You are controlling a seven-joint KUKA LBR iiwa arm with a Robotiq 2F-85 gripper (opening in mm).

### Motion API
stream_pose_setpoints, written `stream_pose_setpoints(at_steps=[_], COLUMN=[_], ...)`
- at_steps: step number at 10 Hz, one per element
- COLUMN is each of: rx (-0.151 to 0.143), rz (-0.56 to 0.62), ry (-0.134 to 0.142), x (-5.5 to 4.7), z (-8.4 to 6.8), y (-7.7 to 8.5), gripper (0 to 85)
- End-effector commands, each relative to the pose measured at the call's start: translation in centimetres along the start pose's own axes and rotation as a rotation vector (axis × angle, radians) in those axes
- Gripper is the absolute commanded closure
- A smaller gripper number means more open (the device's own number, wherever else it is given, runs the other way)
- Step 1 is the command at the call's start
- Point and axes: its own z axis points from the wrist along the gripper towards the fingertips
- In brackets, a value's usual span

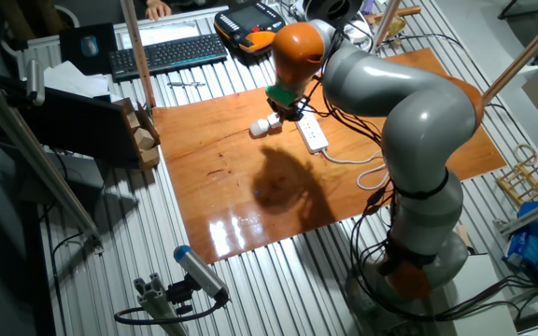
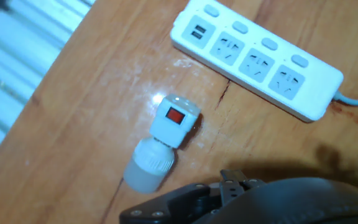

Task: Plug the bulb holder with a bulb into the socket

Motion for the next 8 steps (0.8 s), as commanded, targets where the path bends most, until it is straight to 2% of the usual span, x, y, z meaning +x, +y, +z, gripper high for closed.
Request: stream_pose_setpoints(at_steps=[1,3,5,8], rx=[0.003,0.002,0.032,0.057], rz=[0.036,0.039,0.063,0.088], ry=[-0.004,0.013,0.026,-0.005], x=[-0.01,-0.01,-0.01,-0.01], z=[0.0,0.0,0.0,0.0], y=[0.01,0.01,0.01,0.01], gripper=[85.0,85.0,85.0,85.0])
